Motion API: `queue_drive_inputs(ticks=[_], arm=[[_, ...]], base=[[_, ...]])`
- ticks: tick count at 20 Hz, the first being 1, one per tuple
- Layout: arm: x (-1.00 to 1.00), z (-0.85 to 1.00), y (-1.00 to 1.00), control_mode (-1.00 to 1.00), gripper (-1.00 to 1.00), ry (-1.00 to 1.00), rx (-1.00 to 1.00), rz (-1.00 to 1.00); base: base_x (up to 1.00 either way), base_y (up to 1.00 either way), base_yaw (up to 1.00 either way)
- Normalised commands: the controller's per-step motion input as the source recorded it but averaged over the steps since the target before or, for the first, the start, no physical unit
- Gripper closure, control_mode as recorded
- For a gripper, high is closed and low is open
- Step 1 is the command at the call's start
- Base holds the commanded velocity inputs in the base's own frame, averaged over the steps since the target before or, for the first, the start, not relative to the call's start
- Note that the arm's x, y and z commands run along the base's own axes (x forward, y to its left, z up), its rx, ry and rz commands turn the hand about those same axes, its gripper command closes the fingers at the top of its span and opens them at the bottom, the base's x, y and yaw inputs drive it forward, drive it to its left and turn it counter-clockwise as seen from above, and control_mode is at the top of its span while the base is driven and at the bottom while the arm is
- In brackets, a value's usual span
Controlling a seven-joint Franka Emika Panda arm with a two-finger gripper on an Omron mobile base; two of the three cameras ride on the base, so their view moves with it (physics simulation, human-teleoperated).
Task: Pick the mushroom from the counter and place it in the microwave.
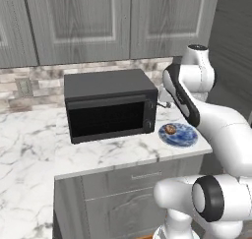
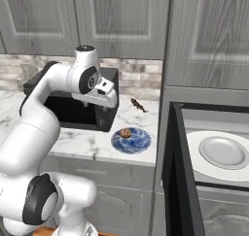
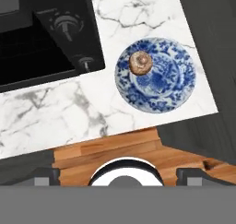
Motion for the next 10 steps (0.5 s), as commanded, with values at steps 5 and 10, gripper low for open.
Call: queue_drive_inputs(ticks=[5, 10], arm=[[0.40, -0.25, -0.61, -1.00, -1.00, 0.13, 0.00, -0.37], [0.49, -0.34, -0.52, -1.00, -1.00, 0.10, 0.00, -0.28]], base=[[0.00, 0.00, 0.00], [0.00, 0.00, 0.00]])
